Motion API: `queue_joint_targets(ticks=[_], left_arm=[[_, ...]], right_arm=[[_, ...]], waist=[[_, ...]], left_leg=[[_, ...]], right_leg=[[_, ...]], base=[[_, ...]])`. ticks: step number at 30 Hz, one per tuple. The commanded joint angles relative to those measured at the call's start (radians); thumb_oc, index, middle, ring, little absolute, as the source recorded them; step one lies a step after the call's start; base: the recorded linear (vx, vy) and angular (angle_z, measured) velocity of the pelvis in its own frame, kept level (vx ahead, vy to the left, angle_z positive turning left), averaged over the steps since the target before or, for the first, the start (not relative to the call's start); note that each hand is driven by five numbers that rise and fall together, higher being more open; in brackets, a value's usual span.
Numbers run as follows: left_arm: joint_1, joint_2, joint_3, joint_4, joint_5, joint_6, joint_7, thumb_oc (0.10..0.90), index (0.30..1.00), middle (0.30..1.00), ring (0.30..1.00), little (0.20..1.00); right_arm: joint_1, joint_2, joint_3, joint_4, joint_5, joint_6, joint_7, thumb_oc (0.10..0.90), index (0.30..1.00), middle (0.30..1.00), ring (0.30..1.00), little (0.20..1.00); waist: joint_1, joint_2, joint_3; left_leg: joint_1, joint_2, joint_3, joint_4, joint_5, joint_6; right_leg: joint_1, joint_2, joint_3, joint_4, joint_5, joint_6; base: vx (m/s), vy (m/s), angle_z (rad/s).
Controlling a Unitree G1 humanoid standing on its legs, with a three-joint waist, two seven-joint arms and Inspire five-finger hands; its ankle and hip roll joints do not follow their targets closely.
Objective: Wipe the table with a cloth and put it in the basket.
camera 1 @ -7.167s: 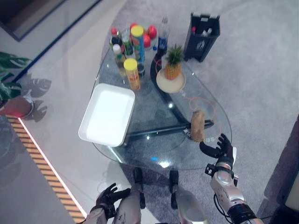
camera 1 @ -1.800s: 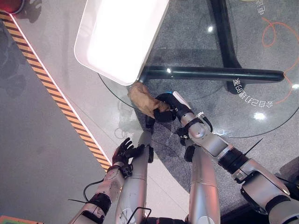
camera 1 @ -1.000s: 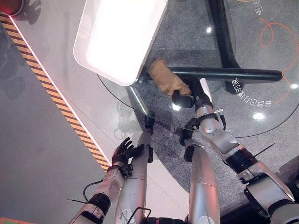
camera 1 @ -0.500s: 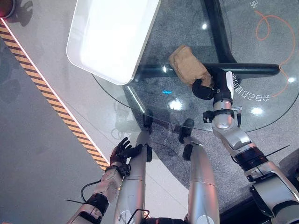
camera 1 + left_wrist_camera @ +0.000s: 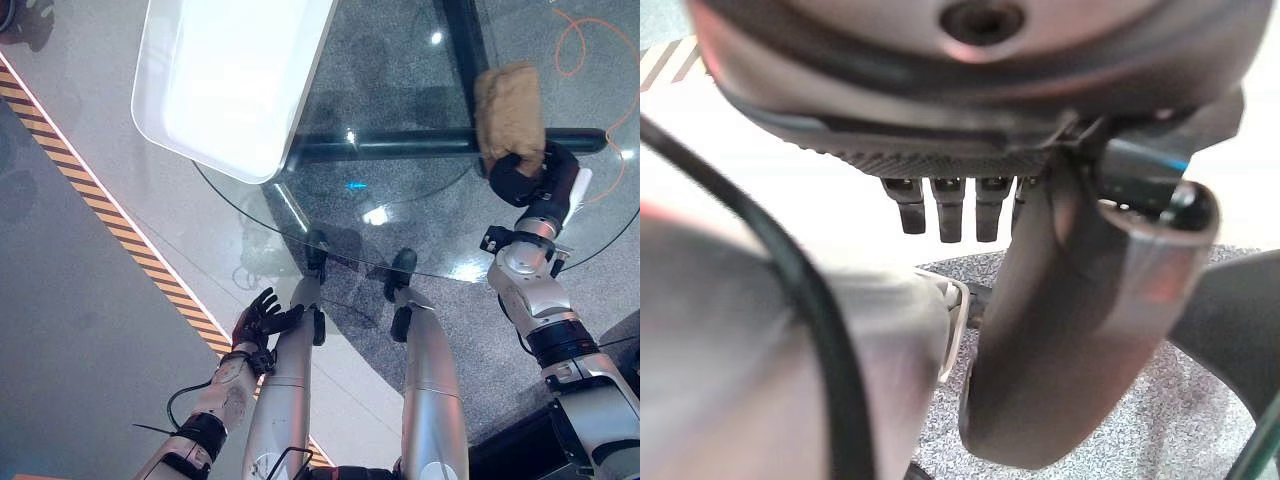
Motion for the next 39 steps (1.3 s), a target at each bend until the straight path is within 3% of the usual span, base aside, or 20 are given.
queue_joint_targets(ticks=[1, 9, 12, 16, 25, 29, 37, 38, 39], left_arm=[[0.131, -0.018, -0.002, -0.026, -0.034, -0.023, 0.008, 0.800, 0.900, 0.900, 0.900, 0.900], [0.119, -0.024, -0.010, -0.031, -0.033, -0.014, 0.018, 0.800, 0.900, 0.900, 0.900, 0.900], [0.118, -0.026, -0.012, -0.034, -0.030, -0.012, 0.021, 0.800, 0.900, 0.900, 0.900, 0.900], [0.111, -0.032, -0.011, -0.026, -0.026, -0.011, 0.017, 0.800, 0.900, 0.900, 0.900, 0.900], [0.098, -0.047, 0.004, -0.015, -0.012, 0.005, 0.010, 0.800, 0.900, 0.900, 0.900, 0.900], [0.097, -0.062, 0.014, -0.005, 0.003, -0.001, 0.005, 0.800, 0.900, 0.900, 0.900, 0.900], [0.092, -0.072, 0.028, 0.007, 0.023, -0.018, 0.003, 0.800, 0.900, 0.900, 0.900, 0.900], [0.113, -0.074, 0.024, 0.007, 0.025, -0.018, 0.002, 0.800, 0.900, 0.900, 0.900, 0.900], [0.095, -0.073, 0.031, 0.006, 0.026, -0.018, 0.003, 0.800, 0.900, 0.900, 0.900, 0.900]], right_arm=[[0.050, -0.132, -0.117, -0.037, 0.019, -0.136, -0.172, 0.100, 0.300, 0.300, 0.300, 0.200], [0.007, -0.106, -0.134, -0.034, 0.013, -0.162, -0.277, 0.100, 0.300, 0.300, 0.300, 0.200], [-0.003, -0.101, -0.123, -0.048, -0.057, -0.152, -0.287, 0.100, 0.300, 0.300, 0.300, 0.200], [-0.033, -0.092, -0.103, -0.063, -0.059, -0.156, -0.287, 0.100, 0.300, 0.300, 0.300, 0.200], [-0.074, -0.044, -0.003, -0.165, -0.172, -0.019, -0.049, 0.100, 0.300, 0.300, 0.300, 0.200], [-0.050, -0.008, 0.061, -0.209, -0.221, 0.051, 0.115, 0.100, 0.300, 0.300, 0.300, 0.200], [-0.015, 0.051, 0.158, -0.248, -0.256, 0.091, 0.268, 0.100, 0.300, 0.300, 0.300, 0.200], [0.009, 0.061, 0.173, -0.255, -0.262, 0.088, 0.290, 0.100, 0.300, 0.300, 0.300, 0.200], [-0.007, 0.060, 0.172, -0.259, -0.265, 0.087, 0.297, 0.100, 0.300, 0.300, 0.300, 0.200]], waist=[[-0.017, 0.039, -0.021], [-0.009, 0.046, -0.021], [-0.005, 0.047, -0.021], [-0.001, 0.048, -0.021], [0.001, 0.049, -0.021], [0.001, 0.044, -0.021], [0.004, 0.042, -0.021], [0.009, 0.045, -0.021], [0.004, 0.042, -0.021]], left_leg=[[-0.013, -0.031, 0.051, 0.179, -0.204, 0.001], [-0.009, -0.037, 0.044, 0.172, -0.202, -0.001], [-0.006, -0.039, 0.040, 0.169, -0.200, 0.002], [0.002, -0.041, 0.040, 0.165, -0.198, 0.002], [0.002, -0.043, 0.042, 0.162, -0.192, -0.002], [0.000, -0.044, 0.044, 0.158, -0.188, -0.001], [-0.004, -0.045, 0.051, 0.154, -0.182, -0.001], [0.031, -0.041, 0.046, 0.162, -0.214, -0.006], [-0.003, -0.045, 0.052, 0.154, -0.181, -0.001]], right_leg=[[0.000, 0.062, -0.033, -0.180, 0.163, 0.029], [0.007, 0.062, -0.038, -0.186, 0.163, 0.027], [0.009, 0.062, -0.039, -0.187, 0.165, 0.027], [0.017, 0.063, -0.043, -0.191, 0.163, 0.026], [0.014, 0.062, -0.043, -0.185, 0.156, 0.023], [0.011, 0.062, -0.044, -0.184, 0.154, 0.022], [0.008, 0.056, -0.052, -0.184, 0.152, 0.022], [0.039, 0.060, -0.047, -0.170, 0.120, 0.030], [0.009, 0.055, -0.053, -0.184, 0.151, 0.022]], base=[[0.00, 0.012, -0.03], [0.00, 0.001, -0.01], [0.00, 0.000, 0.00], [0.00, 0.000, 0.00], [0.00, 0.013, 0.01], [0.00, 0.017, 0.01], [0.01, 0.006, 0.00], [0.00, 0.000, 0.00], [0.05, 0.021, 0.00]])
